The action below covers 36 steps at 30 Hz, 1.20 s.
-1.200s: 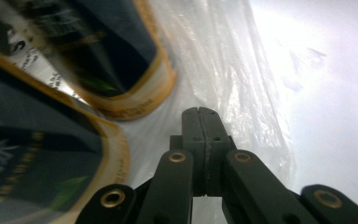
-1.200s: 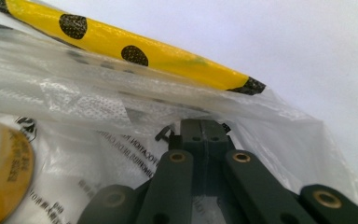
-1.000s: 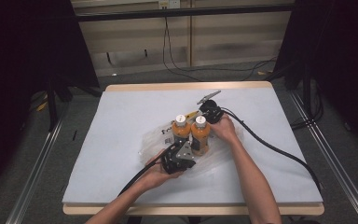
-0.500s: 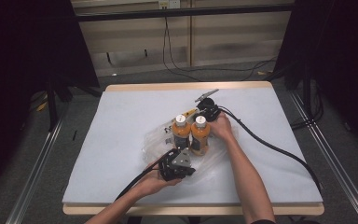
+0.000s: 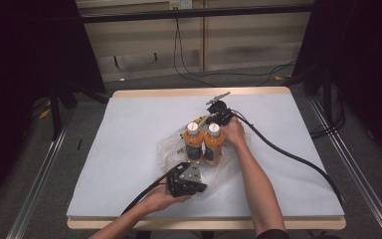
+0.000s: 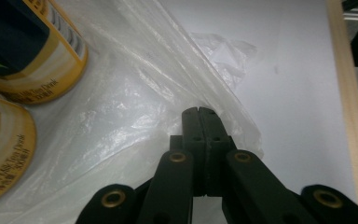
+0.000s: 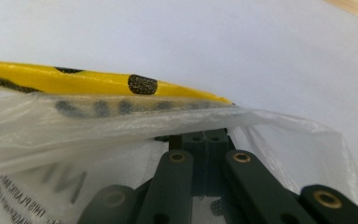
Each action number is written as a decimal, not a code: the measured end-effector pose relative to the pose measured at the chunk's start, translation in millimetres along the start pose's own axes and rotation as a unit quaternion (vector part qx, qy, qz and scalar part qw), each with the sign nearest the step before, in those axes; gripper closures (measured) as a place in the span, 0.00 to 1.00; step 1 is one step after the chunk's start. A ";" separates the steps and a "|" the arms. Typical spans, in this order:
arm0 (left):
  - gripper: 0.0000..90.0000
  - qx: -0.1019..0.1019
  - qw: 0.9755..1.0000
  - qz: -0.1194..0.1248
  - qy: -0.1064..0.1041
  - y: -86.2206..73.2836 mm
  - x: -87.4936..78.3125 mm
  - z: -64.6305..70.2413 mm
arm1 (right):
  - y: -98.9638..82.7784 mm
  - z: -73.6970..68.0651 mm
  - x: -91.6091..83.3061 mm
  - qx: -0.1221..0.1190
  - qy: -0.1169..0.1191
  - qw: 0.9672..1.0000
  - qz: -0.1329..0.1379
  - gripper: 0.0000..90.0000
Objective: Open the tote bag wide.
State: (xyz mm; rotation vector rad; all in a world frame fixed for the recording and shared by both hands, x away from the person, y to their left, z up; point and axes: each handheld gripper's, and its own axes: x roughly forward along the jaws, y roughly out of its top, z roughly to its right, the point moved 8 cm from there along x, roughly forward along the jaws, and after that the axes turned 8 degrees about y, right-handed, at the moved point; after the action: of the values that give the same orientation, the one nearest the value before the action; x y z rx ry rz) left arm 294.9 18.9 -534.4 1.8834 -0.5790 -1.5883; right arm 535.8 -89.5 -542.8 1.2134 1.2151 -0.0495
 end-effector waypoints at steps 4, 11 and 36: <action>1.00 0.001 1.000 -0.002 -0.007 -0.1 -1.5 1.2 | 1.0 1.1 0.6 0.005 -0.003 1.000 0.004 1.00; 1.00 -0.019 1.000 0.010 -0.002 1.5 -4.1 -5.4 | 2.2 -16.2 -4.5 0.009 0.049 0.999 0.020 1.00; 0.82 -0.105 0.987 0.111 0.057 10.4 -48.5 -50.4 | -16.9 -45.7 -103.3 -0.042 0.059 0.993 0.089 1.00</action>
State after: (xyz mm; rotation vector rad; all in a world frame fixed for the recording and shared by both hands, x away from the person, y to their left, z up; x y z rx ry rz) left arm 335.7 52.2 -487.2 1.6786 -0.5290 -1.3340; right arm 450.8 -119.9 -472.9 1.2598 1.1946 0.2073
